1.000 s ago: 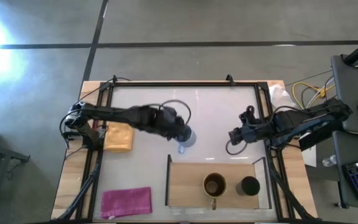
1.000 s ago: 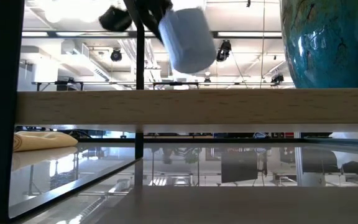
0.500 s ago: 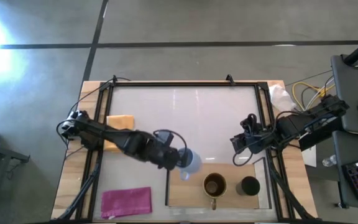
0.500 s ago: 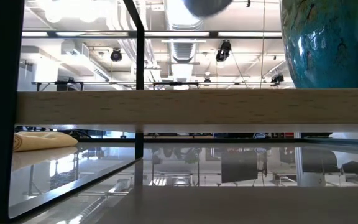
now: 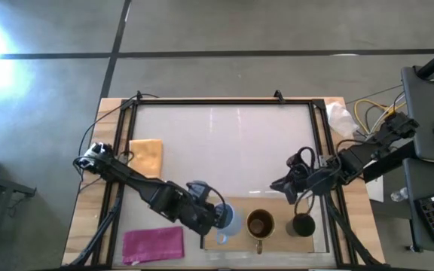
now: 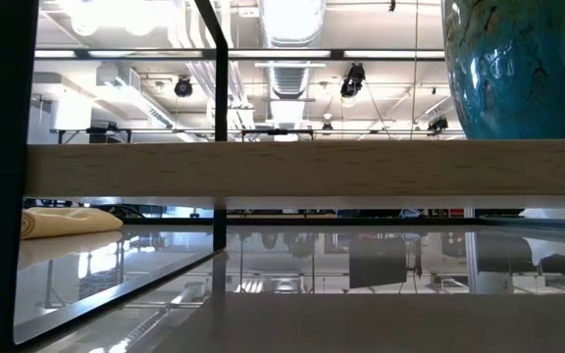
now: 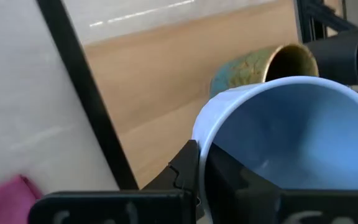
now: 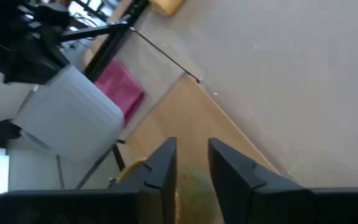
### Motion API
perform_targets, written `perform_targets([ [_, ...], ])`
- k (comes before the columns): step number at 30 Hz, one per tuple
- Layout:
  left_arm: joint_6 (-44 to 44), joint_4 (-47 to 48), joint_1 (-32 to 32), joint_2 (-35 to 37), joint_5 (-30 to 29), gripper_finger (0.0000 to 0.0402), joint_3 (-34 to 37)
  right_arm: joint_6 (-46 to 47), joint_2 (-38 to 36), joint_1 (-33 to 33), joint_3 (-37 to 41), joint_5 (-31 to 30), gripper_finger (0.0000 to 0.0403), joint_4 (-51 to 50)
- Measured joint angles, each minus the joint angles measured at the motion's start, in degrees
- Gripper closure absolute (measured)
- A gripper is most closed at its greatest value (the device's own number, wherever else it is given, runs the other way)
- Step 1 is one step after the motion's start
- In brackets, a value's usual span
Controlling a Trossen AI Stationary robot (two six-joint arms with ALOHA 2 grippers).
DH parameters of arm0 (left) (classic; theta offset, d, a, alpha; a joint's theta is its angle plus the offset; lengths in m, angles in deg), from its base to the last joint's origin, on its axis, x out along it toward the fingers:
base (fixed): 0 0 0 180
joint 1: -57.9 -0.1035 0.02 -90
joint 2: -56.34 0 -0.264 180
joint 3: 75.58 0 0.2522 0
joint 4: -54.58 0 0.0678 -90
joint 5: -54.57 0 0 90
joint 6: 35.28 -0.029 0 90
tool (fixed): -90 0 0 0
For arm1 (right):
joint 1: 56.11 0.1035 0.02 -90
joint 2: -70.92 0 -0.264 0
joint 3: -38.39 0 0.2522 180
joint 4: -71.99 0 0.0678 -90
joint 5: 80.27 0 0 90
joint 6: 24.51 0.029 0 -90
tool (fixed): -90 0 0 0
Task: Stack small to large cups/mugs on shelf
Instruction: Put the blue mug on the shelf
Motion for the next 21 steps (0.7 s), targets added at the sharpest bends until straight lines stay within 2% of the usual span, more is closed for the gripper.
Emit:
perform_targets([
  [6,0.3,0.0,-0.1,-1.6,1.3,0.0402,-0.6,-3.6,5.4,-2.5,0.0,5.2,0.0388,6.1],
  [15,1.4,3.4,-0.5,-2.7,3.8,0.0402,-0.6,-9.3,14.4,-7.1,0.0,17.7,0.0394,22.1],
  [21,1.7,6.7,-1.0,-2.6,4.7,0.0401,-0.5,-11.4,17.9,-8.7,-0.8,21.8,0.0394,22.7],
])
